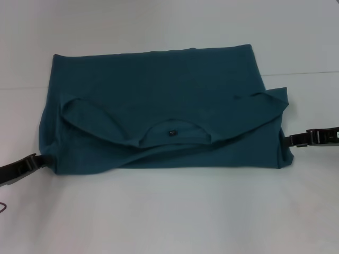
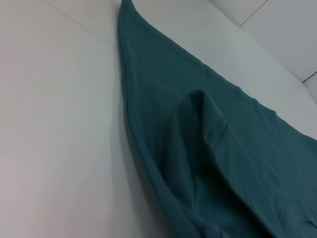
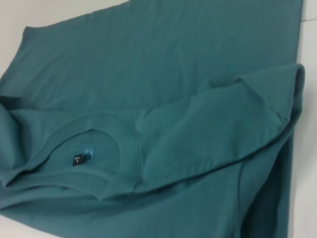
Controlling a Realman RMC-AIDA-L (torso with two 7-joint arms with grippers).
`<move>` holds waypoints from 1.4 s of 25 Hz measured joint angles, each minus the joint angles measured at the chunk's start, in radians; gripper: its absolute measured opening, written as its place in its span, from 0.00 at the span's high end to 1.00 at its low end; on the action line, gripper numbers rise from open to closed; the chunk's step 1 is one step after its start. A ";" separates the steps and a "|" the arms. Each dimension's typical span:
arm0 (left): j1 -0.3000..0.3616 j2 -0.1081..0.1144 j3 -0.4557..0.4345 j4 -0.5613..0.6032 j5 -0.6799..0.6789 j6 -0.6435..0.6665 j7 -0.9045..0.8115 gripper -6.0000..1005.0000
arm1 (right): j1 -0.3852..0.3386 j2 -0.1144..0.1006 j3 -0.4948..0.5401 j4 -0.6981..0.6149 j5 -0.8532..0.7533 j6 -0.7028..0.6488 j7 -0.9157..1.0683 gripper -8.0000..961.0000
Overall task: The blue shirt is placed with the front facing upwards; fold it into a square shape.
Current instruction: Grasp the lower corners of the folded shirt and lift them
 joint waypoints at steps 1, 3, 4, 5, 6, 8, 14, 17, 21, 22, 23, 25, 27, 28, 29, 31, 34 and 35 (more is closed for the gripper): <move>-0.001 0.000 0.000 0.000 0.000 0.000 0.000 0.95 | 0.001 0.000 0.000 0.000 -0.001 0.004 0.003 0.72; -0.002 0.000 0.000 0.001 0.000 0.000 0.000 0.95 | 0.003 0.001 -0.003 0.003 -0.003 0.010 0.008 0.63; -0.003 0.000 0.001 0.001 0.001 0.000 0.000 0.95 | 0.004 0.001 -0.006 0.008 -0.004 0.014 0.009 0.56; -0.003 0.000 0.000 0.001 0.001 0.000 0.000 0.95 | 0.006 0.001 -0.007 0.015 -0.004 0.019 0.009 0.48; -0.003 0.000 0.001 0.003 0.001 -0.001 0.000 0.95 | 0.008 0.001 -0.008 0.026 -0.004 0.023 0.007 0.40; -0.005 0.002 0.001 0.009 0.002 -0.001 0.000 0.95 | 0.014 -0.001 -0.009 0.050 -0.005 0.039 0.002 0.32; -0.006 0.004 0.000 0.013 0.003 -0.004 0.000 0.95 | 0.027 -0.004 -0.017 0.096 -0.006 0.071 -0.017 0.21; -0.006 0.003 0.000 0.014 0.004 -0.006 0.000 0.95 | 0.031 -0.003 -0.025 0.109 -0.007 0.080 -0.018 0.21; -0.006 0.002 0.000 0.014 0.004 -0.008 0.000 0.95 | 0.033 -0.003 -0.033 0.125 -0.008 0.092 -0.018 0.21; -0.006 0.002 0.000 0.014 0.004 -0.008 0.000 0.95 | 0.032 -0.004 -0.035 0.128 -0.008 0.093 -0.018 0.21; -0.006 0.001 0.000 0.014 0.004 -0.008 0.000 0.95 | 0.031 -0.004 -0.035 0.129 -0.008 0.094 -0.017 0.21; -0.006 0.000 0.000 0.014 0.004 -0.008 0.000 0.95 | 0.027 -0.005 -0.035 0.131 -0.010 0.094 -0.016 0.22; -0.006 0.000 0.001 0.014 0.004 -0.008 0.000 0.95 | 0.023 -0.005 -0.035 0.131 -0.011 0.095 -0.014 0.22; -0.006 -0.001 0.003 0.014 0.004 -0.008 0.000 0.95 | 0.021 -0.005 -0.033 0.131 -0.011 0.095 -0.012 0.22; -0.006 -0.001 0.005 0.014 0.004 -0.008 0.000 0.95 | 0.019 -0.005 -0.031 0.131 -0.011 0.094 -0.011 0.22; -0.006 -0.001 0.012 0.013 0.004 -0.008 0.000 0.95 | 0.015 -0.006 -0.026 0.129 -0.011 0.088 -0.006 0.22; -0.007 -0.001 0.014 0.013 0.004 -0.009 -0.001 0.95 | 0.008 -0.014 -0.001 0.123 -0.005 0.074 0.004 0.22; -0.007 -0.001 0.014 0.013 0.004 -0.009 -0.001 0.95 | 0.005 -0.019 0.018 0.123 -0.002 0.060 0.005 0.22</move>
